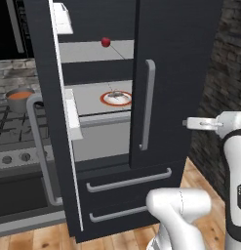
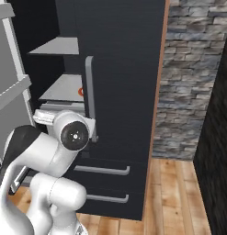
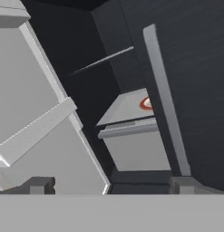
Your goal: Retrieve the fish from the fridge and place it on the saucepan with marinade on the stove.
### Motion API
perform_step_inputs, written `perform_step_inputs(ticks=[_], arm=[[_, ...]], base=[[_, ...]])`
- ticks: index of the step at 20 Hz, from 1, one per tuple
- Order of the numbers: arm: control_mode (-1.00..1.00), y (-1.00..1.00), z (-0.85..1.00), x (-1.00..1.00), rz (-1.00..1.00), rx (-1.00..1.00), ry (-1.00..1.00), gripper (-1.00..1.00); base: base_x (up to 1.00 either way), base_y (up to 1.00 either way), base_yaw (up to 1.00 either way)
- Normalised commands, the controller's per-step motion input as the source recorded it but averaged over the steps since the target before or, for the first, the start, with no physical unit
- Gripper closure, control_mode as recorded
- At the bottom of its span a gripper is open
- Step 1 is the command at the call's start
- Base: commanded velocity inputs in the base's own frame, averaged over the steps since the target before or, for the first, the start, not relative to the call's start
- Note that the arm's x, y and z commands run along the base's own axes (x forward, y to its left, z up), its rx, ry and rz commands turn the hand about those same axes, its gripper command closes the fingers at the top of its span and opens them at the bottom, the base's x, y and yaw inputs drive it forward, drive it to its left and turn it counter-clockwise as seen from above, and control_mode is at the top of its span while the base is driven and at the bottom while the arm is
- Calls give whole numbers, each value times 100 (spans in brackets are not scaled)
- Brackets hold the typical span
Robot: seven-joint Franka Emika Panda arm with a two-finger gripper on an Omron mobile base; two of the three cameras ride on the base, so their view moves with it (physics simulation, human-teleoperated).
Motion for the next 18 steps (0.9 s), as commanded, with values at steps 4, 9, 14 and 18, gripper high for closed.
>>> perform_step_inputs(ticks=[4, 9, 14, 18], arm=[[-100, 0, 0, 15, 0, 0, 0, -100], [-100, 0, 0, 27, -1, -1, 2, -100], [-100, -1, -2, 2, -25, -16, 0, -100], [-100, 0, 0, 0, -21, -12, 1, -100]], base=[[0, 0, 0], [0, 0, 0], [0, 0, 0], [0, 0, 0]])
